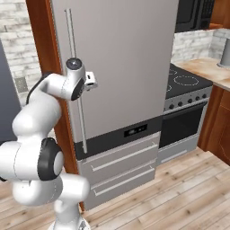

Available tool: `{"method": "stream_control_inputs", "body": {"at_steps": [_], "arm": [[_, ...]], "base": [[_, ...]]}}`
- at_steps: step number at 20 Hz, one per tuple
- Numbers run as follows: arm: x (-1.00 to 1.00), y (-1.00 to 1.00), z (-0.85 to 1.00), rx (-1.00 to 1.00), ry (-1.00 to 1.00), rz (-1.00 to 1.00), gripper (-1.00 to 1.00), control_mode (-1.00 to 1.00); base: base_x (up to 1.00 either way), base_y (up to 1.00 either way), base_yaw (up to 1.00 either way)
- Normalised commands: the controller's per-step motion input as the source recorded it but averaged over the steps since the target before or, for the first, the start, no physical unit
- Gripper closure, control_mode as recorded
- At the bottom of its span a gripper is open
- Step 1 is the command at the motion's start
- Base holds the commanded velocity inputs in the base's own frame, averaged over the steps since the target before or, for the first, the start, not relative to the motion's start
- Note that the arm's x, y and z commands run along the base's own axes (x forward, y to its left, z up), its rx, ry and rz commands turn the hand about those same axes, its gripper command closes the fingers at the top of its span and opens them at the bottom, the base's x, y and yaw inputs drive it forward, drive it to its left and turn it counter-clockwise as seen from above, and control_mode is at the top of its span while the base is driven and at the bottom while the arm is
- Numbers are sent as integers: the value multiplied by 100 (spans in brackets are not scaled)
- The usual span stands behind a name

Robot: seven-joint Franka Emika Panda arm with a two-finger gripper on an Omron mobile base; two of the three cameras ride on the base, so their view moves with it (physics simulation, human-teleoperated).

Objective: Retrieve a lemon from the fridge and place it on the cutting board with the fish.

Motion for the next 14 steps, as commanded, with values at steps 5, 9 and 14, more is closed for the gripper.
{"method": "stream_control_inputs", "body": {"at_steps": [5, 9, 14], "arm": [[42, 14, -15, 1, -2, 1, -100, -100], [42, 15, -13, 2, -1, 1, -100, -100], [39, 14, -11, 3, -4, 2, -100, -100]], "base": [[0, 0, 0], [0, 0, 0], [0, 0, 0]]}}
